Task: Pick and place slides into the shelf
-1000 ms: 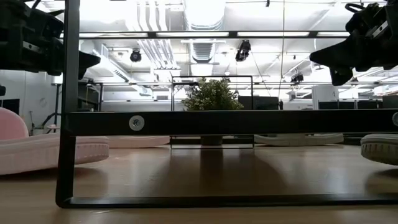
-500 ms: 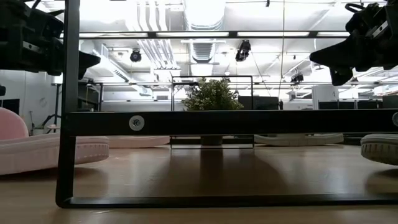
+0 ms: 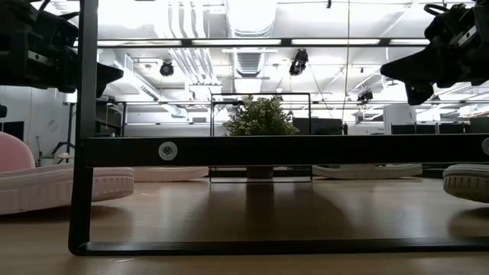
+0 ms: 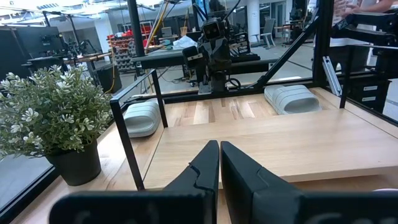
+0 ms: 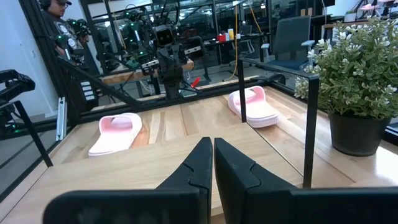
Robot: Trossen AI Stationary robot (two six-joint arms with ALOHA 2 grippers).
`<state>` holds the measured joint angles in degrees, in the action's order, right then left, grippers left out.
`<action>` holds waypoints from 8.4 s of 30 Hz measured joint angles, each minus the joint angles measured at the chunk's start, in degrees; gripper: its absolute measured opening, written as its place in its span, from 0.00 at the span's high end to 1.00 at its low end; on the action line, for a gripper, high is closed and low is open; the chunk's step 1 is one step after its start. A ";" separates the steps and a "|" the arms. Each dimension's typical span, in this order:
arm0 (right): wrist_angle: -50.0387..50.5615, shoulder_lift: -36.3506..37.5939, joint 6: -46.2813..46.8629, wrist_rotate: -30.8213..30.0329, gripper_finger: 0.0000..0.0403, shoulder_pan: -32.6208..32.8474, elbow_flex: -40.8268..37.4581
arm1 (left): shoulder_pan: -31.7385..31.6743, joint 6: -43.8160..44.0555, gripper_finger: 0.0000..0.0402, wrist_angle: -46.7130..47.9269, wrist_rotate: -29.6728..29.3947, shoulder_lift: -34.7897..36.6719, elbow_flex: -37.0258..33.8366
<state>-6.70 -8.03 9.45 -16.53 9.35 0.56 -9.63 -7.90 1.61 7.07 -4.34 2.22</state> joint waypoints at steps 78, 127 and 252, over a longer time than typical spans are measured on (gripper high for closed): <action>-6.05 0.02 67.73 -0.29 0.98 -0.01 0.00 | 0.00 81.42 1.00 -0.01 -3.04 -0.30 0.00; 19.13 -0.12 63.53 5.16 0.88 -15.50 11.55 | 0.00 88.75 1.00 -9.71 -10.10 -8.63 0.00; 20.74 -64.43 19.10 52.49 0.51 -74.84 29.94 | 0.01 86.90 1.00 -20.89 -1.38 -11.89 0.50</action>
<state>14.04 -72.47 28.56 35.96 -65.49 30.50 -9.62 79.00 -19.28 5.69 -16.23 2.72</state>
